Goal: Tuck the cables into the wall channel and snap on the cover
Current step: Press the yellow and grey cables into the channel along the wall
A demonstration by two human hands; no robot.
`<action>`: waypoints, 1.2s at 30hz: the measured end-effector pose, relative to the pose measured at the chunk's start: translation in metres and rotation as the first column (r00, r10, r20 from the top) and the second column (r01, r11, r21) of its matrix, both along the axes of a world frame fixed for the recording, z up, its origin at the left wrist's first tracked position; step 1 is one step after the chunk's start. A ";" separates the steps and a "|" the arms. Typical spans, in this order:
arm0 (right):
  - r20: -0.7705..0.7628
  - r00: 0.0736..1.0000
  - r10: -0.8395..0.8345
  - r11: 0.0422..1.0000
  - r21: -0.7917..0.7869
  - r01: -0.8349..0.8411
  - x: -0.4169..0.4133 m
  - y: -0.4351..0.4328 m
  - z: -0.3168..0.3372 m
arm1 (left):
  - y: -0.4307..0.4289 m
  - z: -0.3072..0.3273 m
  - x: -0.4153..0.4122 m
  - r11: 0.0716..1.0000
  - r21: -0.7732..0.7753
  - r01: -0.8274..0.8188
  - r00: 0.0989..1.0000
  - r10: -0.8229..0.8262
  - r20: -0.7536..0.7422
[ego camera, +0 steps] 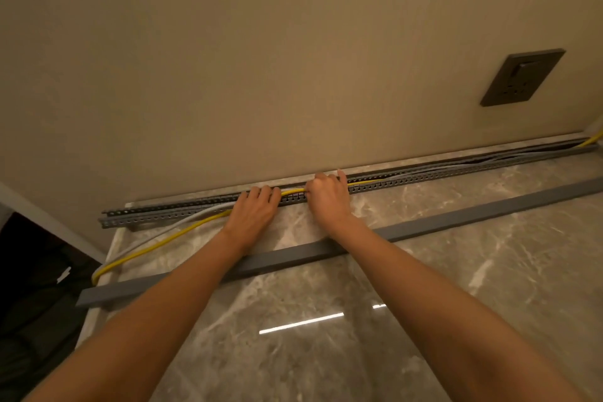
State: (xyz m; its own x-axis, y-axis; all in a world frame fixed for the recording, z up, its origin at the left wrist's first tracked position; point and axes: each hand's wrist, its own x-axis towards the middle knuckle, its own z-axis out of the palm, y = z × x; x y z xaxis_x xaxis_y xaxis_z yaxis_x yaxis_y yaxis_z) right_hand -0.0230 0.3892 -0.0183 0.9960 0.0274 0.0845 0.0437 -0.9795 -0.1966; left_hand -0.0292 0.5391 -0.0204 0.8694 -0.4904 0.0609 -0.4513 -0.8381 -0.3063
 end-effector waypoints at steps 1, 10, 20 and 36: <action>-0.003 1.000 -0.005 1.000 -0.002 0.005 0.000 0.001 -0.001 | 0.001 0.004 0.002 1.000 -0.010 -0.001 1.000 0.001 -0.003; -0.003 0.998 -0.055 0.998 0.028 0.055 0.005 0.009 -0.007 | 0.002 0.013 0.017 0.988 -0.154 -0.006 0.989 -0.016 -0.145; -0.075 0.995 -0.071 0.996 0.041 0.074 0.009 0.012 0.001 | -0.017 0.016 0.025 0.976 -0.158 -0.149 0.975 0.118 -0.189; -0.046 0.998 0.035 0.992 -0.122 -0.041 0.006 -0.030 -0.005 | -0.030 0.014 0.017 0.989 -0.072 -0.127 0.971 0.109 -0.214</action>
